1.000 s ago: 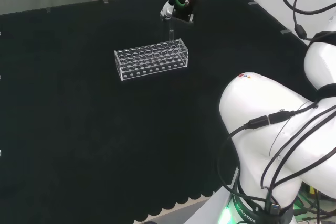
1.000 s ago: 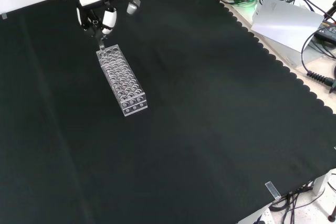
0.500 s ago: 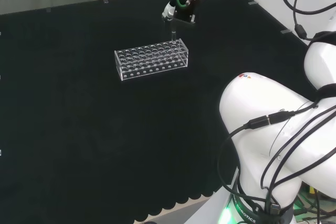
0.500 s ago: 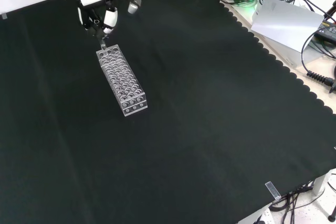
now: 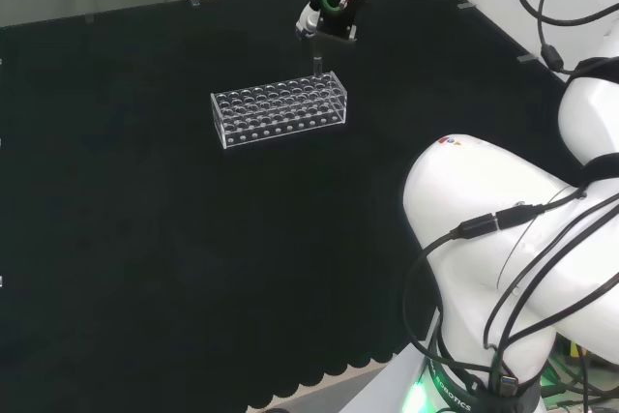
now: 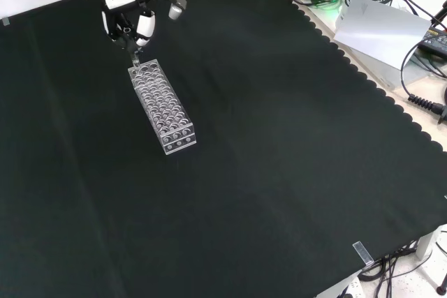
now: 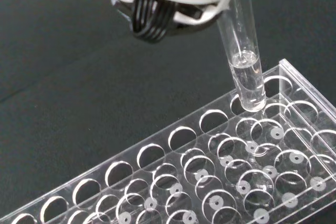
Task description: Put the test tube back in the rack.
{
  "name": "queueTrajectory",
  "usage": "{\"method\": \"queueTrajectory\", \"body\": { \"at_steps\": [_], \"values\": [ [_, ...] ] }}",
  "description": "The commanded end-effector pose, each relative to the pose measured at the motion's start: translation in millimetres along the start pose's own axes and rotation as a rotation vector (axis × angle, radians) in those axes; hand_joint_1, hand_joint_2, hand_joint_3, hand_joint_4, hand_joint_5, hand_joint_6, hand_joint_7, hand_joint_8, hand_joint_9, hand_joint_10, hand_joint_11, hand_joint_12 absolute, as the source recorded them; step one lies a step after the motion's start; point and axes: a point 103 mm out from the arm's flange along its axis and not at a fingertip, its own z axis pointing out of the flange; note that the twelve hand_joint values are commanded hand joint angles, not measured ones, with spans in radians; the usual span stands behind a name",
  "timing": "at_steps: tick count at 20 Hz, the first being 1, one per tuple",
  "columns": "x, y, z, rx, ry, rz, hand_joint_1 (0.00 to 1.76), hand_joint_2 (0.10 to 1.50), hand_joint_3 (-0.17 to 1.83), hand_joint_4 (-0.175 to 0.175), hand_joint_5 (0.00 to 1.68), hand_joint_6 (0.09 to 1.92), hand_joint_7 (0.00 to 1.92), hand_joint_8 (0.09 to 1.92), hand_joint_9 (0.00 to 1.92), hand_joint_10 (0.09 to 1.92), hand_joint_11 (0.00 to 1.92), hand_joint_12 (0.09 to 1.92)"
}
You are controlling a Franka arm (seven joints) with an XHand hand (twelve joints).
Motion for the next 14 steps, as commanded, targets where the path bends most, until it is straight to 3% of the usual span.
{"method": "queueTrajectory", "body": {
  "at_steps": [1, 14],
  "values": [
    [5.3, 1.6, 3.3, 0.001, -0.005, -0.013, 1.22, 0.69, 0.58, -0.175, 1.32, 0.55, 1.76, 0.32, 1.62, 0.39, 1.28, 0.86],
    [-0.8, 0.5, 15.8, 0.021, -0.006, -0.014, 1.22, 0.69, 0.58, -0.175, 1.32, 0.55, 1.76, 0.32, 1.62, 0.39, 1.28, 0.86]
  ]
}}
